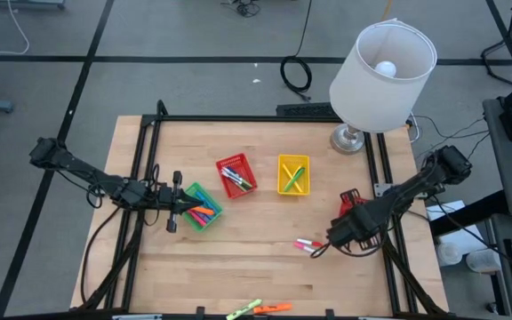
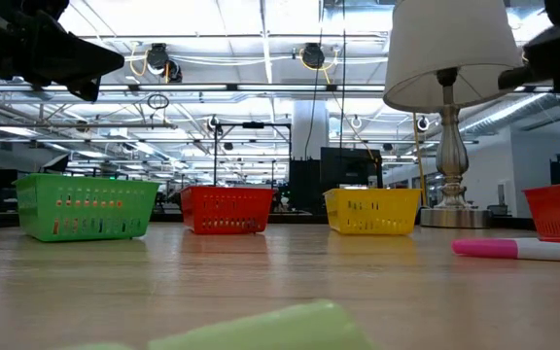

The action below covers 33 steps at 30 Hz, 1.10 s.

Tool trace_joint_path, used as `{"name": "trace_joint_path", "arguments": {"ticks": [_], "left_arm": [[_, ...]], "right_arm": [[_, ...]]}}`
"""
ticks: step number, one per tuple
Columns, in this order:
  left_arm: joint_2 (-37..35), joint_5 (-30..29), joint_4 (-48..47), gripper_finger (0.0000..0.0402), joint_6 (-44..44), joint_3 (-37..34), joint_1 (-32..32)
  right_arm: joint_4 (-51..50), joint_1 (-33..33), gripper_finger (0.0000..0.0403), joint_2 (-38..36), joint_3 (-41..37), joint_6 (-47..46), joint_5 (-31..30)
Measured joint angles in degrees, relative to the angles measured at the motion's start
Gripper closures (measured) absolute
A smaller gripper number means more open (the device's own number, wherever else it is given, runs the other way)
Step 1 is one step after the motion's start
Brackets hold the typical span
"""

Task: Pick & Place Markers
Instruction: Put the small yellow highlighter pen into the right red bin, then put the small red highlighter pen into the right red bin

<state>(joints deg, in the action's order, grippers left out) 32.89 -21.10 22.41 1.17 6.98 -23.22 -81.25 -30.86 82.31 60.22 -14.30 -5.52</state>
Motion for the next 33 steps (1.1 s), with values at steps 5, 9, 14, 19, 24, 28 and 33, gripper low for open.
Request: {"name": "trace_joint_path", "arguments": {"ticks": [5,9,14,19,24,28,33], "left_arm": [[0.02,0.0,0.06,0.038,0.0,0.0,0.0],[0.02,0.0,0.05,0.038,0.0,0.0,0.0],[0.02,0.0,0.02,0.038,0.0,0.0,0.0],[0.02,0.0,-0.16,0.038,-0.2,0.0,0.0],[0.02,0.0,-0.31,0.038,-0.22,0.0,0.0],[0.02,0.0,-0.33,0.038,-0.22,0.0,0.0],[0.02,0.0,-0.31,0.038,-0.2,0.0,0.0]], "right_arm": [[5.3,-0.02,0.0384,-0.18,-5.71,0.52,1.64],[6.73,0.14,0.0384,-0.18,-8.31,0.76,2.82],[6.82,0.14,0.0377,-0.18,-8.6,-0.19,2.76],[6.63,0.14,0.032,-0.18,-8.6,-1.64,2.73],[5.48,0.16,0.0282,-0.18,-8.51,-3.58,2.69],[2.52,0.16,0.0276,-0.18,-5.31,-5.98,2.44],[-2.85,0.11,0.0288,-1.57,3.28,-8.28,-3.73]]}}
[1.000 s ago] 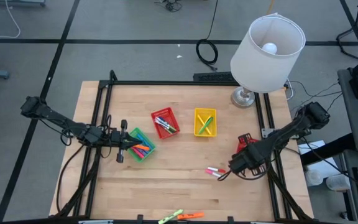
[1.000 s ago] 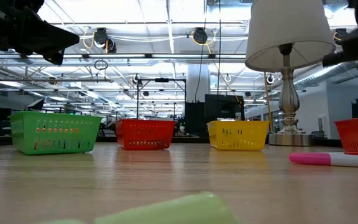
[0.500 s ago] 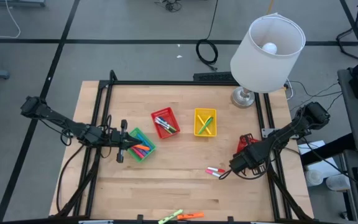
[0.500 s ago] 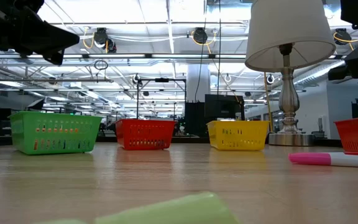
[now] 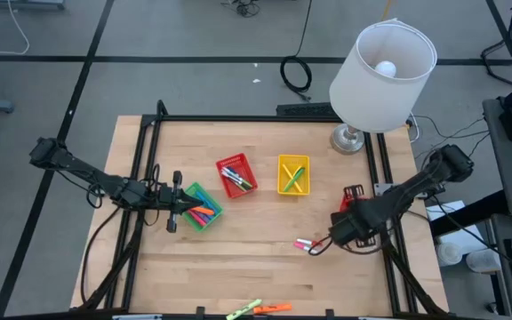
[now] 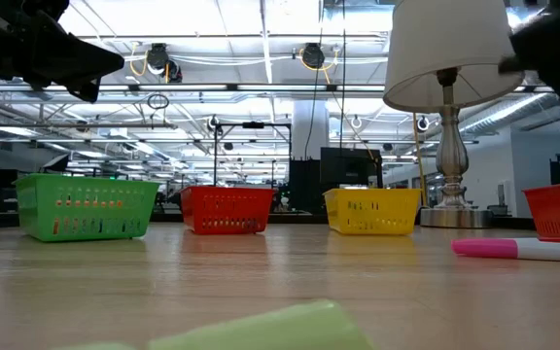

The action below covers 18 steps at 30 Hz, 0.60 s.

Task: Pick & Place Markers
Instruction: Put the small red highlighter pen into the right red bin

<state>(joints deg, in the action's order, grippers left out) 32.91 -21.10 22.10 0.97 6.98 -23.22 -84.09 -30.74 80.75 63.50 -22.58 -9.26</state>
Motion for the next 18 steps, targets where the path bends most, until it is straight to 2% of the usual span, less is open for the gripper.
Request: {"name": "trace_joint_path", "arguments": {"ticks": [3,9,18], "left_arm": [[0.0,0.0,-0.02,0.038,0.0,0.0,0.0],[0.0,0.01,-0.05,0.038,0.0,0.0,0.0],[0.0,0.02,0.03,0.038,-0.14,0.0,0.0]], "right_arm": [[3.27,-0.13,0.0298,-2.52,4.51,-0.79,-5.85],[23.25,-0.13,0.0315,-5.98,6.85,0.97,-14.21],[48.52,-0.13,0.0321,-2.29,1.13,8.82,-14.71]]}}
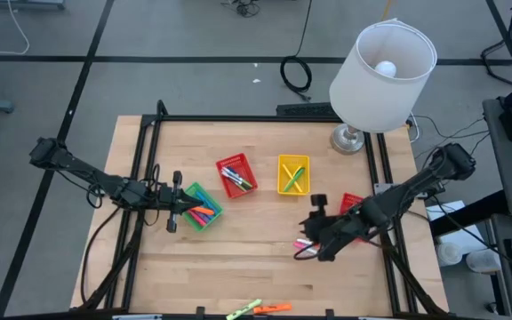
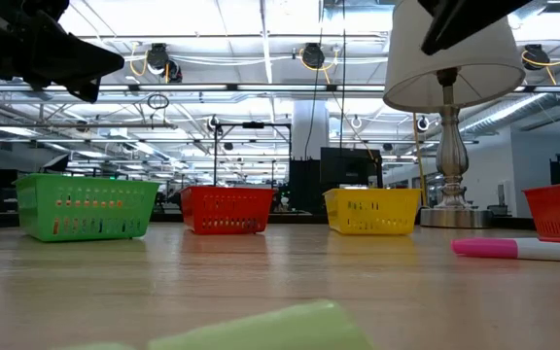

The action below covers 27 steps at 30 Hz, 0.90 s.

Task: Pick & Place Markers
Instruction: Put the small red highlighter pen into the right red bin

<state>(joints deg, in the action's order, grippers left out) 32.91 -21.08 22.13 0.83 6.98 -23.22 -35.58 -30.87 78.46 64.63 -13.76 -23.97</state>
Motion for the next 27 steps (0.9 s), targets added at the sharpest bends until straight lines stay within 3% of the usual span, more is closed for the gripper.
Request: {"name": "trace_joint_path", "arguments": {"ticks": [7,13,23,27], "left_arm": [[0.0,0.0,0.09,0.038,-0.99,0.0,0.0],[-0.02,0.0,0.43,0.038,-1.02,0.0,0.0],[-0.02,0.02,0.34,0.038,-0.28,0.0,0.0],[-0.02,0.02,0.16,0.038,0.35,0.0,0.0]], "right_arm": [[20.32,0.02,0.0321,1.23,-10.97,7.21,0.17],[38.1,0.34,0.0325,0.73,-22.2,8.06,-0.04],[38.82,2.21,0.033,0.72,-26.1,5.01,0.34],[38.7,2.1,0.033,0.76,-25.67,3.41,6.21]]}}
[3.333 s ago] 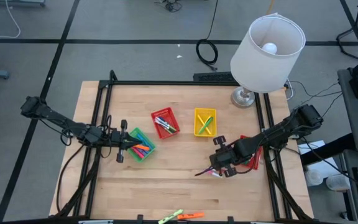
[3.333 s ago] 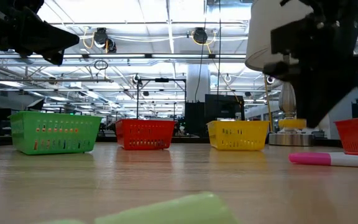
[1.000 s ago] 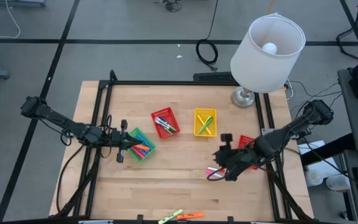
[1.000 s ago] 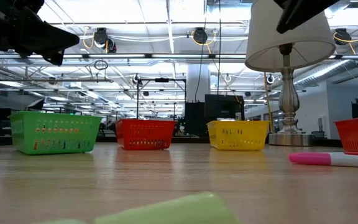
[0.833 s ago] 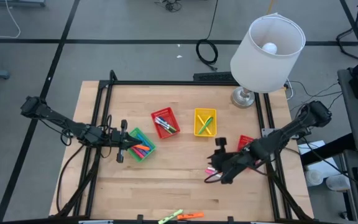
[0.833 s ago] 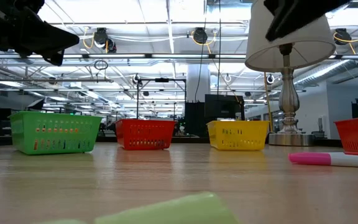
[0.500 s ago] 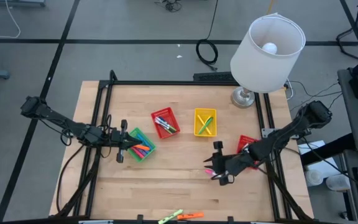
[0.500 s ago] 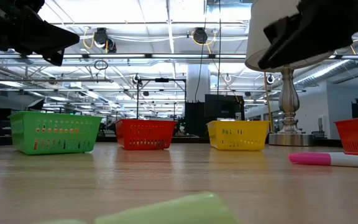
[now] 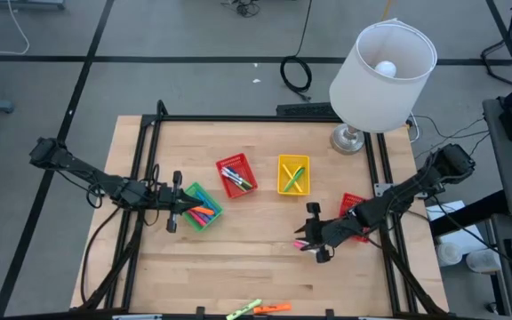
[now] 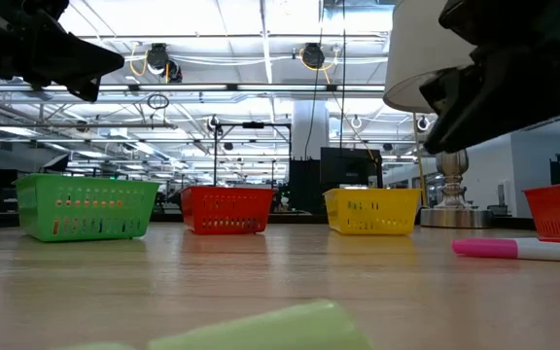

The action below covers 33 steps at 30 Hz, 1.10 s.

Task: Pick & Place Markers
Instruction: Put the small red highlighter pen into the right red bin

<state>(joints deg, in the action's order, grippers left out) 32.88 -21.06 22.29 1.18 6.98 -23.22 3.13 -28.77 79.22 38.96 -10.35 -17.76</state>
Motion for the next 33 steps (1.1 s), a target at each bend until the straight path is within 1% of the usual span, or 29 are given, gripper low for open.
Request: {"name": "trace_joint_path", "arguments": {"ticks": [5,7,11,13,16,18,19,22,26,29,33], "left_arm": [[0.0,0.0,-0.05,0.038,0.02,0.0,0.0],[0.0,0.0,-0.05,0.038,-0.05,0.0,0.0],[0.0,-0.02,-0.1,0.038,-1.06,0.0,0.0],[0.0,0.0,-0.21,0.038,-1.32,0.0,0.0],[0.0,0.0,-0.26,0.038,-1.34,0.0,0.0],[0.0,0.0,-0.27,0.038,-1.35,0.0,0.0],[0.0,0.0,-0.27,0.038,-1.37,0.0,0.0],[0.0,0.01,-0.29,0.038,-1.51,0.0,0.0],[0.0,0.02,-0.27,0.038,-1.76,0.0,0.0],[0.0,0.03,-0.25,0.038,-1.76,0.0,0.0],[0.0,0.04,-0.23,0.038,-1.76,0.0,0.0]], "right_arm": [[0.29,-0.59,0.033,-0.04,0.97,0.33,-1.14],[0.78,-0.61,0.033,-0.04,0.99,-0.85,-1.46],[0.08,-3.43,0.033,0.0,4.67,-0.54,-2.25],[-2.84,-5.81,0.033,0.0,8.08,-0.32,-4.6],[-8.12,-9.64,0.033,0.77,13.06,-1.05,-11.48],[-11.61,-11.34,0.033,1.99,14.98,-3.21,-14.85],[-13.61,-11.85,0.033,2.62,15.37,-4.98,-15.44],[-18.95,-12.24,0.033,4.83,15.52,-13.26,-15.04],[-28.67,-12.22,0.033,8.14,15.52,-24.49,-14.49],[-31.21,-12.22,0.033,9.58,15.52,-27.95,-14.38],[-30.72,-11.82,0.033,10.72,15.19,-28.4,-13.55]]}}
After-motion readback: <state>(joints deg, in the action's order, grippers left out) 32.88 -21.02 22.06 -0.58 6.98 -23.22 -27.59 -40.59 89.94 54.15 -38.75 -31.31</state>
